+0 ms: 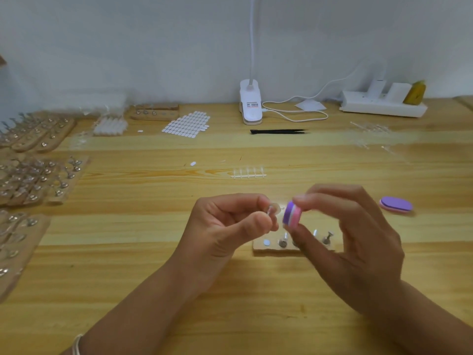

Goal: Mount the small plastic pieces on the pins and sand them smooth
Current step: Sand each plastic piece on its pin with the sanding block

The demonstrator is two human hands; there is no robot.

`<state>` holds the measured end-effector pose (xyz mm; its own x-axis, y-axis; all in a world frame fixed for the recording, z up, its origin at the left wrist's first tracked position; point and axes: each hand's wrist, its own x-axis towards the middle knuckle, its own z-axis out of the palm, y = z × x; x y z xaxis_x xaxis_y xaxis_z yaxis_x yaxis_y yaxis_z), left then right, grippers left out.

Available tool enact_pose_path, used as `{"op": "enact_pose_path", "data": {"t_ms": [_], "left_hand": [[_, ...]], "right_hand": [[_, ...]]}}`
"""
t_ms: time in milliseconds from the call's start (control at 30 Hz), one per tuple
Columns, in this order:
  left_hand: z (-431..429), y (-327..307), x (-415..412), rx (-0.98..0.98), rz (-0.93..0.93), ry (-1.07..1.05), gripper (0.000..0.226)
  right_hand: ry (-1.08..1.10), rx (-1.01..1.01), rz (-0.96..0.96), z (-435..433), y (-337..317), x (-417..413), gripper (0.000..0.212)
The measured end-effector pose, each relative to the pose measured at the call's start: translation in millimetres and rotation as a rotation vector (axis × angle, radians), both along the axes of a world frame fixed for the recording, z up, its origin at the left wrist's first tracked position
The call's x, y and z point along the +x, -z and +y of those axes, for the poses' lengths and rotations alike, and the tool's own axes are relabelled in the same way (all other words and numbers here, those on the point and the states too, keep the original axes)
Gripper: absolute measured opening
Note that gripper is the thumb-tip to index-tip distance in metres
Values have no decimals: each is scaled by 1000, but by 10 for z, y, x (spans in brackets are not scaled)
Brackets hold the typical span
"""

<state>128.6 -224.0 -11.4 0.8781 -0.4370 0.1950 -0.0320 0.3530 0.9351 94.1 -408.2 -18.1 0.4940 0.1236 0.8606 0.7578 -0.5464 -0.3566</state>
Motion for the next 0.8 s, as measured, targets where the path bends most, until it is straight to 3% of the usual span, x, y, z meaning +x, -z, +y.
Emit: {"op": "enact_pose_path", "data": {"t_ms": [133, 333, 500, 800], "left_hand": [[8, 14, 9, 6, -1, 8, 42], [25, 30, 45, -10, 16, -34, 33], [36, 46, 53, 16, 17, -59, 37], [-18, 48, 11, 65, -36, -101, 33]], "right_hand": [[36, -81, -1, -32, 32, 45, 22], [56, 110, 200, -122, 5, 81, 28], [45, 91, 271, -101, 18, 53, 26], [19, -66, 78, -48, 4, 45, 28]]}}
